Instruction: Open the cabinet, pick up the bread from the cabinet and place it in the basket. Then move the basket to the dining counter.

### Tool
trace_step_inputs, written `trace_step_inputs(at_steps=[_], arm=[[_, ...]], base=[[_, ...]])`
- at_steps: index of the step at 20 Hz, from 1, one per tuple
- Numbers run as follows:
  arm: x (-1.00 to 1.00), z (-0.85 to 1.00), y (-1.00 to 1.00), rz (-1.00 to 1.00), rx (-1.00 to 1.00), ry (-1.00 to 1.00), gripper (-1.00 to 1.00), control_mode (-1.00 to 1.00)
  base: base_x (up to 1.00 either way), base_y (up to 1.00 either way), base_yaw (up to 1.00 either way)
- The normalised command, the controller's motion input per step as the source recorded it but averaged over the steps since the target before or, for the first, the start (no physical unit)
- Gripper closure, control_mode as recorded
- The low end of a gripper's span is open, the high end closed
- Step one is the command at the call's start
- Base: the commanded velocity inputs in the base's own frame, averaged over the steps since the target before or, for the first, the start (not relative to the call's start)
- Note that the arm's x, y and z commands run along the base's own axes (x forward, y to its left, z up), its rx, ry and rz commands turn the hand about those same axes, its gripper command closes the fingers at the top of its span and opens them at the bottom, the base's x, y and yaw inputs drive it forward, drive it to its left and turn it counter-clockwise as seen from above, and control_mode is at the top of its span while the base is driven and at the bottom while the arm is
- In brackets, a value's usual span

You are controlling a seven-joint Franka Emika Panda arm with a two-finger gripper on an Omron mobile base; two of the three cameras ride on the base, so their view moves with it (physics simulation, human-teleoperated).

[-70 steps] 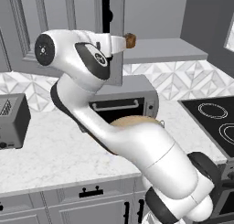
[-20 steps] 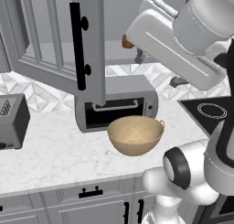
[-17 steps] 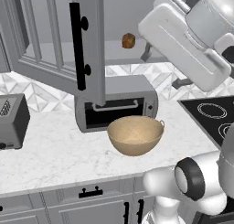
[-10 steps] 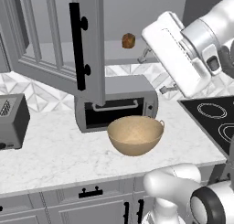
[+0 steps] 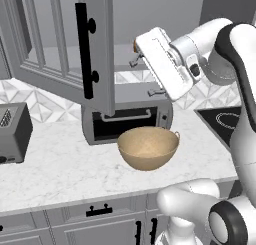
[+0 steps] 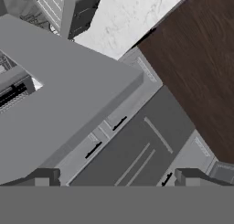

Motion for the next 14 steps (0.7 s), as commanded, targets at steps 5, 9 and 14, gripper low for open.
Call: trace_step_inputs(at_steps=[5,9,14], arm=[[0.51,0.18,0.47,0.09,0.0,0.21,-1.0,-1.0],[0.74,0.0,0.35,0.05,0.0,0.21,-1.0,-1.0],[0.76,0.0,0.44,0.05,0.0,0.22,-1.0,-1.0]], base=[[0.0,0.0,0.0],[0.0,0.0,0.0],[0.0,0.0,0.0]])
